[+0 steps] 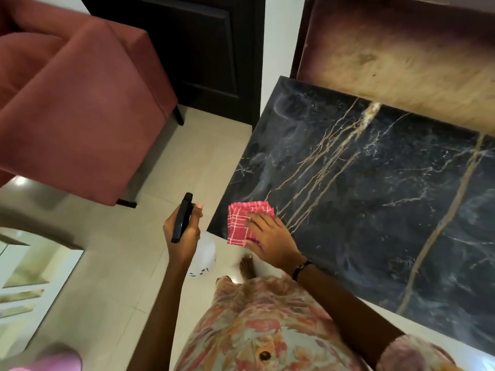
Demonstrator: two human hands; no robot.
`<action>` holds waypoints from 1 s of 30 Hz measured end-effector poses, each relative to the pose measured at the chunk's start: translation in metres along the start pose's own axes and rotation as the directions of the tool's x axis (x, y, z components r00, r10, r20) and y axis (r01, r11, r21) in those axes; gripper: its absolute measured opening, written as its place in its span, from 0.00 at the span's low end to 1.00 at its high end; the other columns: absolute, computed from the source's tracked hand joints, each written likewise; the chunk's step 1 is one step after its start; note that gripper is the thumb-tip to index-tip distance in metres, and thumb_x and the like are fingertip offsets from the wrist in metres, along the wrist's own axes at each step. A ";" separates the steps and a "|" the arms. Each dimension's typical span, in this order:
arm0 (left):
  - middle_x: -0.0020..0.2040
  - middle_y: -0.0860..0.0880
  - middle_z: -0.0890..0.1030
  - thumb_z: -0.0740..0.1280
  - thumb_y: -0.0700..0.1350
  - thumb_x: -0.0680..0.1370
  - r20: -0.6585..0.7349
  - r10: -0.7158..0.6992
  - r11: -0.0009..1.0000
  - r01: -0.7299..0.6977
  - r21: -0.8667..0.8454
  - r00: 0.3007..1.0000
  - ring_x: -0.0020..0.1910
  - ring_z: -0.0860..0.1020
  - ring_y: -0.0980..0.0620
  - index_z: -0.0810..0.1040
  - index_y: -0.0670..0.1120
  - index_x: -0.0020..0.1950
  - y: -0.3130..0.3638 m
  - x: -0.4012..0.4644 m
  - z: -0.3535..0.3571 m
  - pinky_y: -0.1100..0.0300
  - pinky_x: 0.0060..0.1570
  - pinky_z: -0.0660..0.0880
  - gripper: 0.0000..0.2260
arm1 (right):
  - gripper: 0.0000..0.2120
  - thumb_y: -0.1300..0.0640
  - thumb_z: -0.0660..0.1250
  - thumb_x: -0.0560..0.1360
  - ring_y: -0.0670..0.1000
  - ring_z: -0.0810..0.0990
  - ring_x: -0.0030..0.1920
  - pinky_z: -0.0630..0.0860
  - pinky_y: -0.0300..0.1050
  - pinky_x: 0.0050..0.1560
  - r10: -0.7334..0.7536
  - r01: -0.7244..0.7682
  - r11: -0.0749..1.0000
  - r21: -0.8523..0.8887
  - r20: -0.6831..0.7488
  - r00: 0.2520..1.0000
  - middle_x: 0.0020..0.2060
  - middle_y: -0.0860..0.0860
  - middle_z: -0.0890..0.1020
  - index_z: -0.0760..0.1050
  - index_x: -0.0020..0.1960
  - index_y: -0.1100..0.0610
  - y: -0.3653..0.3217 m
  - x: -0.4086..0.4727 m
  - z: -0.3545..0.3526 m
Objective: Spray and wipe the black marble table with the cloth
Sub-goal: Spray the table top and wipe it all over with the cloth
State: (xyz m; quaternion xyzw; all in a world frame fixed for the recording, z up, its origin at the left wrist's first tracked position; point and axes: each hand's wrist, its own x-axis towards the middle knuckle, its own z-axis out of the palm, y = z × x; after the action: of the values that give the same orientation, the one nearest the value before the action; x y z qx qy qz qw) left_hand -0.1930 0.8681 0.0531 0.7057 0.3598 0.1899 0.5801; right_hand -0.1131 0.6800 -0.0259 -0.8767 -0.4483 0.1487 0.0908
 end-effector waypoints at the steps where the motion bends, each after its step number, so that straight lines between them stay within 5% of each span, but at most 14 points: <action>1: 0.25 0.49 0.71 0.67 0.44 0.77 0.007 -0.004 1.000 0.004 0.007 1.000 0.21 0.67 0.56 0.76 0.44 0.38 -0.002 0.000 -0.001 0.64 0.23 0.67 0.08 | 0.25 0.40 0.53 0.78 0.57 0.71 0.69 0.66 0.58 0.69 -0.026 0.026 0.999 -0.037 -0.011 1.000 0.68 0.54 0.74 0.71 0.67 0.53 0.003 0.003 0.001; 6: 0.23 0.52 0.72 0.67 0.43 0.76 0.043 -0.027 1.000 0.028 -0.003 0.999 0.21 0.68 0.57 0.76 0.45 0.37 -0.007 0.001 -0.006 0.65 0.24 0.68 0.08 | 0.28 0.36 0.45 0.79 0.57 0.61 0.75 0.48 0.63 0.73 -0.176 0.194 0.974 -0.121 0.144 0.974 0.73 0.51 0.68 0.63 0.73 0.48 0.024 0.021 0.016; 15: 0.25 0.54 0.74 0.67 0.44 0.76 0.095 -0.027 0.999 0.024 0.037 0.995 0.23 0.69 0.56 0.77 0.47 0.38 -0.008 0.005 -0.007 0.64 0.25 0.68 0.07 | 0.30 0.35 0.49 0.77 0.60 0.60 0.75 0.53 0.70 0.71 -0.039 0.045 0.995 -0.090 0.075 0.996 0.73 0.53 0.68 0.65 0.72 0.48 0.008 0.075 0.011; 20: 0.29 0.53 0.74 0.67 0.43 0.76 0.120 -0.049 0.998 0.044 0.046 0.992 0.25 0.72 0.57 0.79 0.39 0.47 -0.013 0.007 -0.003 0.68 0.28 0.69 0.07 | 0.28 0.34 0.49 0.78 0.60 0.60 0.74 0.47 0.68 0.73 -0.217 0.224 0.970 -0.093 0.079 0.973 0.71 0.52 0.70 0.67 0.71 0.48 -0.030 0.049 0.038; 23: 0.26 0.56 0.75 0.67 0.47 0.75 0.137 -0.055 0.997 0.046 0.064 0.989 0.26 0.73 0.58 0.79 0.43 0.43 -0.012 0.009 -0.004 0.68 0.30 0.70 0.07 | 0.26 0.35 0.50 0.79 0.59 0.61 0.74 0.49 0.66 0.74 -0.311 0.316 0.940 -0.129 0.059 0.949 0.72 0.51 0.68 0.64 0.72 0.45 -0.001 0.020 0.042; 30: 0.26 0.56 0.76 0.67 0.45 0.76 0.149 -0.012 0.995 -0.003 0.098 0.989 0.23 0.71 0.56 0.77 0.49 0.38 -0.003 0.015 -0.006 0.64 0.27 0.70 0.07 | 0.26 0.37 0.53 0.78 0.59 0.59 0.75 0.52 0.68 0.72 -0.013 0.017 0.990 -0.137 0.033 0.999 0.73 0.52 0.67 0.63 0.73 0.46 0.043 0.061 0.017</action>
State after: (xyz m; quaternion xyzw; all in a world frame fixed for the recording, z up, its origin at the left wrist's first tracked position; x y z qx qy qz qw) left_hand -0.1881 0.8835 0.0498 0.7447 0.3256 0.1174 0.5707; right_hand -0.0523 0.7049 -0.0652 -0.8750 -0.4656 0.1306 0.0240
